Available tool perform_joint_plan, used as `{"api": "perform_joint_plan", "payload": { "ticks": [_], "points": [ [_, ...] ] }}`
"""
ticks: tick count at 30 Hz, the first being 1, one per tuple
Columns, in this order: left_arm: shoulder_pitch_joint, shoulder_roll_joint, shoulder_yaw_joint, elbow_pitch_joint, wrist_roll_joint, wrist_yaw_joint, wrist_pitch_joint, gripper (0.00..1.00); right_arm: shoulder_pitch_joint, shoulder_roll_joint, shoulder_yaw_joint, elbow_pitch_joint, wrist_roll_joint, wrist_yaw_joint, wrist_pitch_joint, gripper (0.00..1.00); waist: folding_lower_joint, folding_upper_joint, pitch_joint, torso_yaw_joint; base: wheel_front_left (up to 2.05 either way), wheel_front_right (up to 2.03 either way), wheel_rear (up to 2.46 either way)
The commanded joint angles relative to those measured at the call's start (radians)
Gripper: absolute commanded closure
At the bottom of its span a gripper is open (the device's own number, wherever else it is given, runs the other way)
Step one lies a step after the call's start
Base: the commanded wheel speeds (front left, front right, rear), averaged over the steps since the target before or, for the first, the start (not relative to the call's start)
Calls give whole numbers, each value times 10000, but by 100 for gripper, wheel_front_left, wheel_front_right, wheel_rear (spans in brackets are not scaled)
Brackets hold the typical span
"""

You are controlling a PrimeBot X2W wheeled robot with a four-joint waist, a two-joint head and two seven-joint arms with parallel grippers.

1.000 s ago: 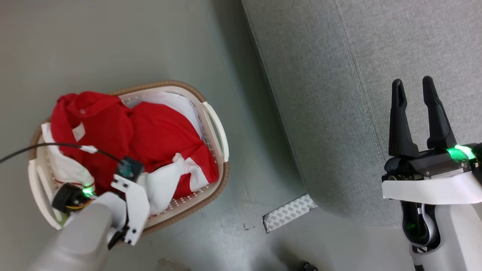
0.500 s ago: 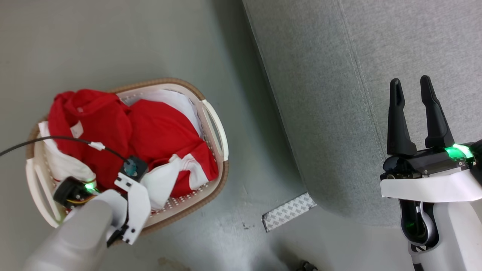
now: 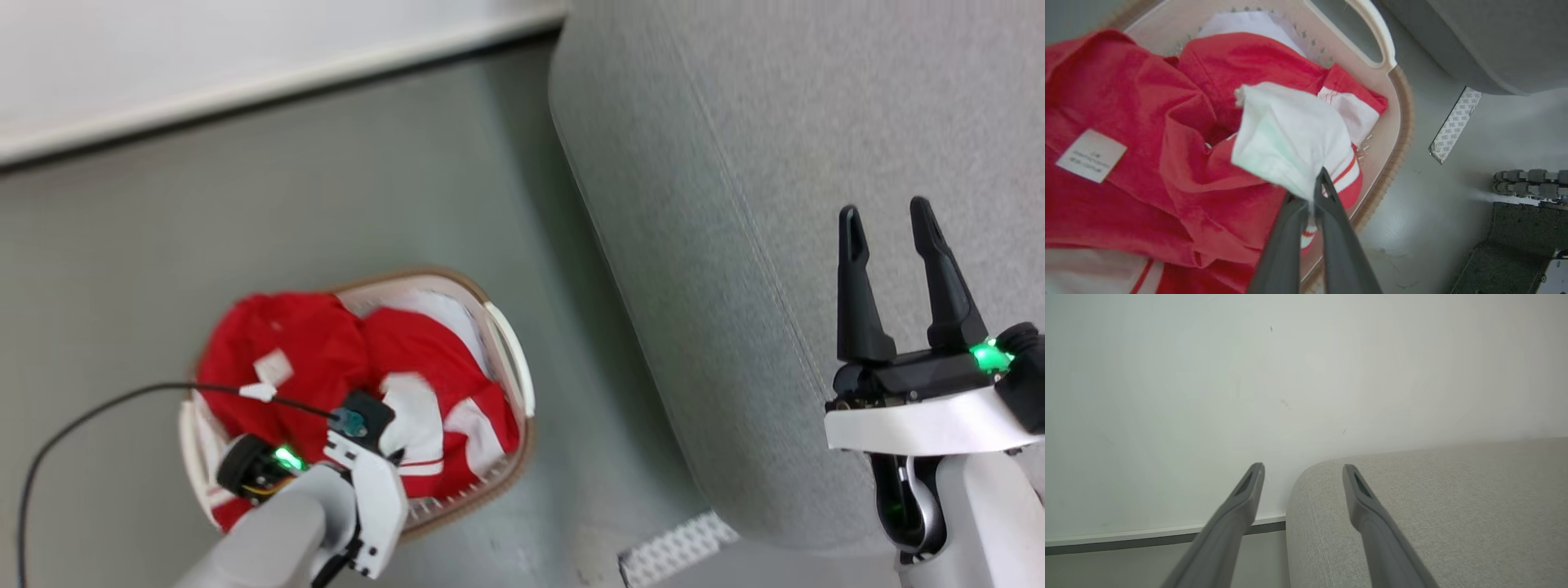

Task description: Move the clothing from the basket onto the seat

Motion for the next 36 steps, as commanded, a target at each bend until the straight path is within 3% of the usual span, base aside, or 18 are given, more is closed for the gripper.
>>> {"api": "perform_joint_plan", "payload": {
  "ticks": [1,11,17,24,36],
  "points": [
    [129,-70,-31,21,-62,19,-167,100,165,-11,-68,72,-162,-21,6,0,1,0,-987,600,0,0,0],
    [547,-800,9,-203,-661,19,-1843,100,764,-570,-132,448,-247,-21,6,0,1,0,-3079,1680,0,0,0],
    [667,-815,333,-881,-809,108,-2477,100,1299,-780,-167,639,-94,-21,6,0,1,0,-4034,2185,0,0,0],
    [895,-428,1007,-2646,-986,531,-2661,100,1797,-832,-2,684,209,-21,6,0,1,0,-4832,2478,0,0,0],
    [790,1068,2068,-6885,-934,1750,-2222,100,2124,-657,361,202,1631,-21,6,0,1,0,-5444,2591,0,0,0]
  ]
}}
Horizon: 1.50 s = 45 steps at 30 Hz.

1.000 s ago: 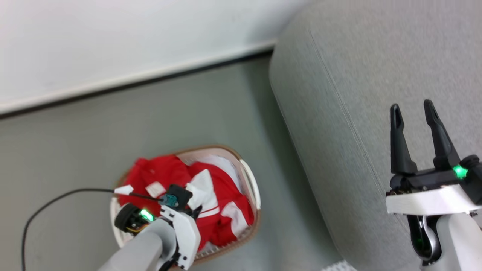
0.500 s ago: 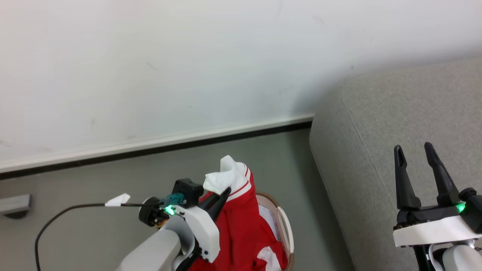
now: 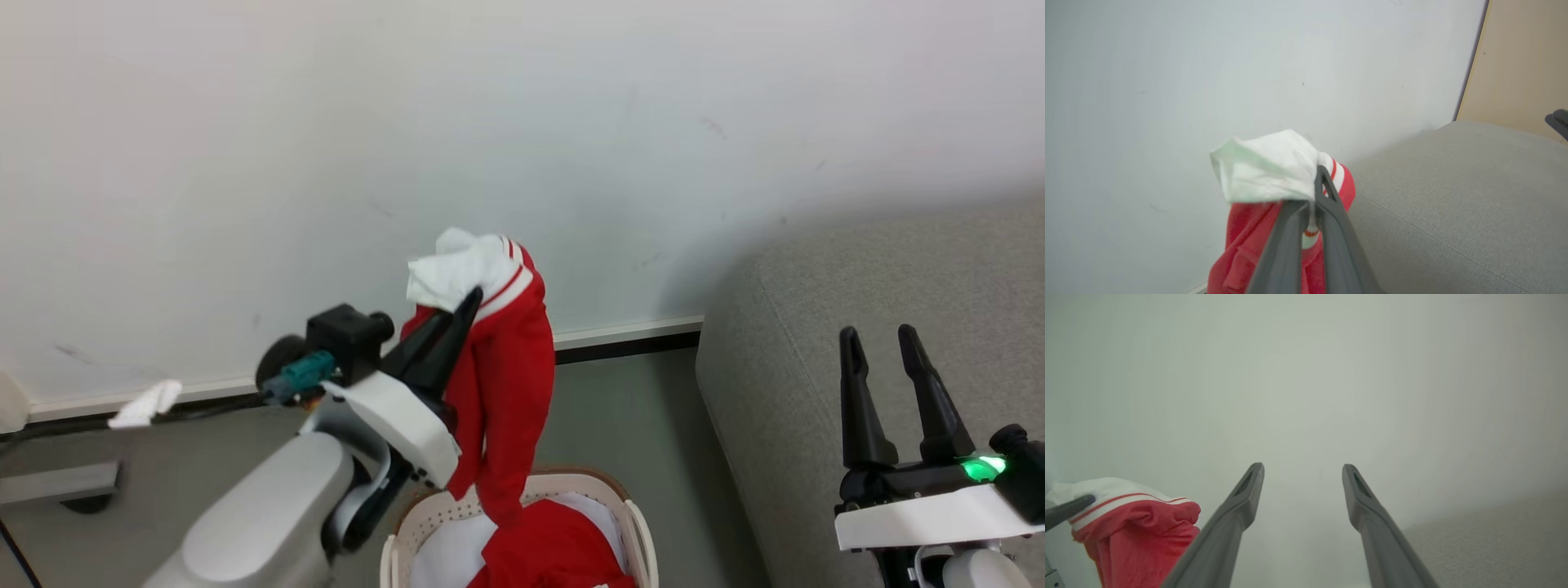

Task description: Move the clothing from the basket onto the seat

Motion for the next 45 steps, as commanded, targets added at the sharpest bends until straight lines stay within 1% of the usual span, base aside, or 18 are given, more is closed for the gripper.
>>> {"api": "perform_joint_plan", "payload": {
  "ticks": [1,2,3,4,8,17,20,23,30,34,38,45],
  "points": [
    [-113,180,101,-354,19,107,95,100,188,-82,99,-20,77,-21,6,0,2,0,-41,47,0,0,0],
    [-163,286,151,-647,9,211,244,100,203,-102,190,-31,86,-21,8,0,2,0,-54,68,0,0,0],
    [-163,286,151,-647,9,211,244,100,203,-102,190,-31,86,-21,8,0,2,0,-54,68,0,0,0],
    [-256,481,249,-1154,49,420,495,100,226,-118,293,-49,49,-21,8,0,2,0,-66,118,0,0,0],
    [-347,638,423,-1950,-67,737,869,100,294,-37,510,-83,113,-21,6,0,2,0,-76,230,0,0,0],
    [-355,728,447,-2605,-84,1032,1123,100,357,3,846,-48,-49,-21,6,0,2,0,-11,306,0,0,0],
    [-355,678,468,-2658,-128,1102,1111,100,297,-26,1128,-73,-83,-21,6,0,2,0,33,306,0,0,0],
    [-371,633,447,-2667,-140,1133,1095,100,228,-105,1575,-104,-70,-21,6,0,2,0,74,299,0,0,0],
    [-436,449,347,-2428,-197,1057,1021,100,-224,-258,3334,-18,53,-21,6,0,2,0,208,409,0,0,0],
    [-373,233,172,-2221,-212,978,947,100,-734,-132,4099,256,73,-21,6,0,2,0,246,573,0,0,0],
    [-305,-2,-24,-2043,-248,870,887,100,-1337,52,4712,767,-56,-21,6,0,2,0,252,784,0,0,0],
    [-342,-564,-483,-1796,-231,659,854,100,-2334,284,5161,2295,-389,-21,6,0,2,0,204,1407,0,0,0]
  ]
}}
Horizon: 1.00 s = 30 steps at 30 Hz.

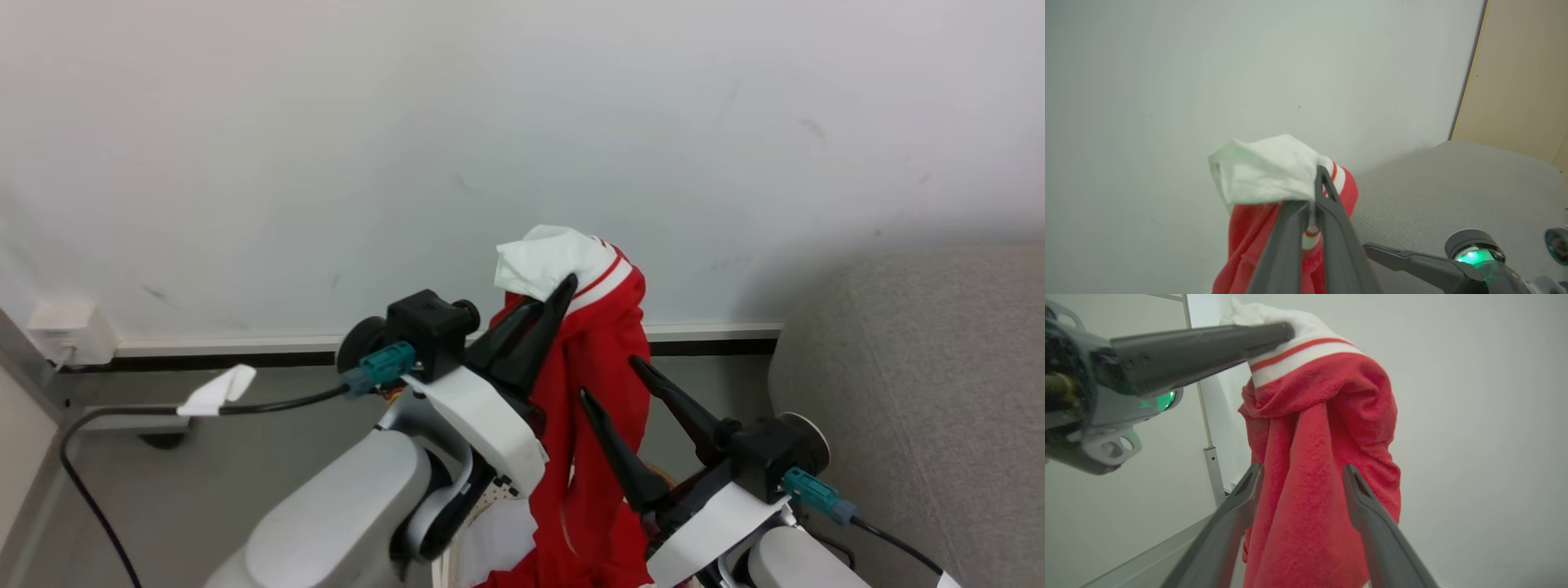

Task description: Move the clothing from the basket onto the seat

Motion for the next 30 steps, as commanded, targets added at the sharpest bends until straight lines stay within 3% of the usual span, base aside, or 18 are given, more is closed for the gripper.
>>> {"api": "perform_joint_plan", "payload": {
  "ticks": [1,11,19,20,22,30],
  "points": [
    [7,-144,-107,57,-130,-86,-21,100,-164,26,1,444,37,-21,6,0,0,-1,-35,332,0,0,0],
    [-76,-848,-691,166,-189,-392,42,100,-418,25,-341,2217,124,-21,6,0,0,-1,-178,1397,0,0,0],
    [-47,-1085,-966,189,-230,-508,142,100,-522,-9,-256,3251,455,-21,8,0,0,-1,-292,1812,0,0,0],
    [-52,-1089,-965,176,-223,-500,151,100,-562,-5,-186,3395,551,-21,8,18,0,-1,-304,1830,0,0,0],
    [-76,-1052,-948,159,-232,-483,158,100,-741,29,-176,3446,795,-21,7,100,0,-1,-310,1857,0,0,0],
    [-46,-867,-862,175,-276,-390,115,100,-839,-8,-20,3384,1261,-21,7,100,0,-1,-319,1776,0,0,0]
  ]
}}
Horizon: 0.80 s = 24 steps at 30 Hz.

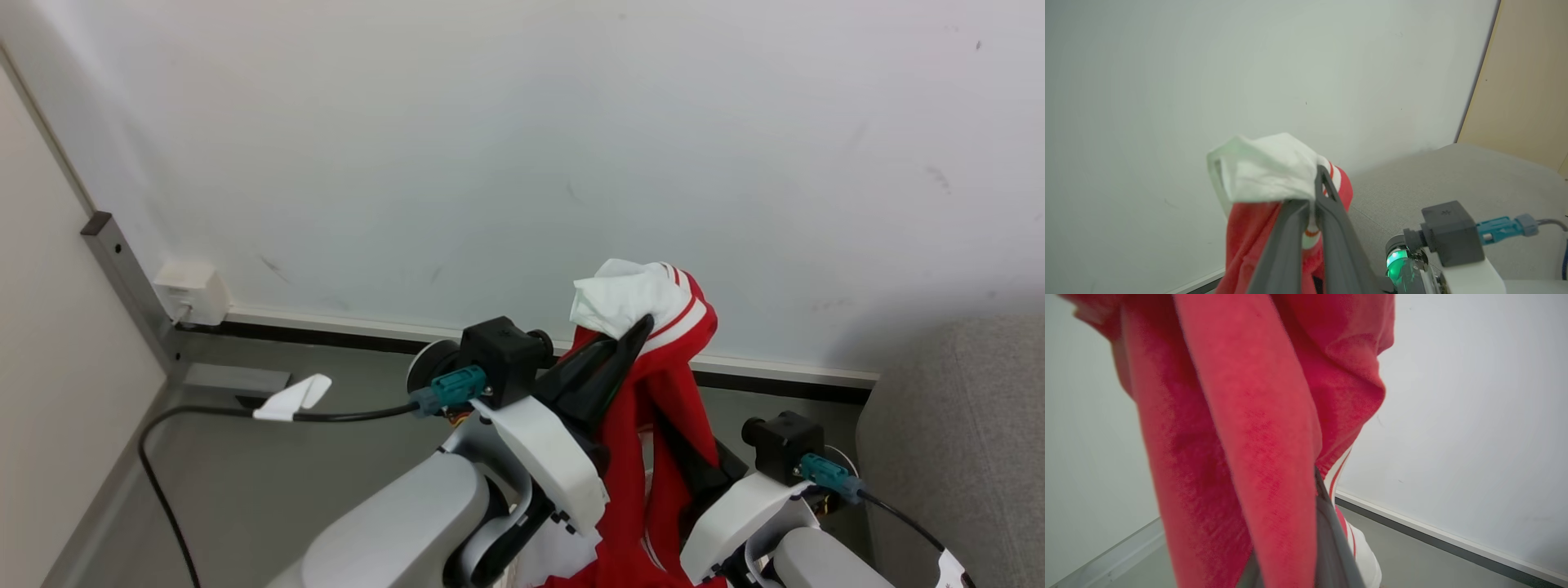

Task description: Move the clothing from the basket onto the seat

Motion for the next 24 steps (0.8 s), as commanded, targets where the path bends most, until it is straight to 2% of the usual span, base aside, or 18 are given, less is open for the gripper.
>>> {"api": "perform_joint_plan", "payload": {
  "ticks": [1,10,11,12,13,15,20,24],
  "points": [
    [5,103,53,15,-46,50,-43,100,-112,-114,-10,-62,153,-21,7,100,0,0,1,-71,0,0,0],
    [390,257,41,58,-133,181,-162,100,533,-256,-1415,-1243,674,-21,5,100,0,0,47,-458,0,0,0],
    [435,286,45,59,-132,192,-199,87,584,-286,-1549,-1417,713,-21,5,100,0,0,56,-532,0,0,0],
    [479,302,44,50,-155,177,-230,67,669,-335,-1697,-1584,766,-21,7,100,0,0,64,-602,0,0,0],
    [479,302,44,50,-155,177,-230,67,669,-335,-1697,-1584,766,-21,7,100,0,0,64,-602,0,0,0],
    [607,279,143,-25,-326,155,-314,0,811,-399,-1953,-1895,942,-21,7,100,0,0,90,-779,0,0,0],
    [772,409,208,-296,-461,126,-491,0,973,-598,-2616,-2733,1553,-21,7,100,0,0,213,-1327,0,0,0],
    [911,462,163,-408,-374,114,-658,0,966,-936,-3140,-3331,1556,-21,5,100,0,0,331,-1899,0,0,0]
  ]
}}
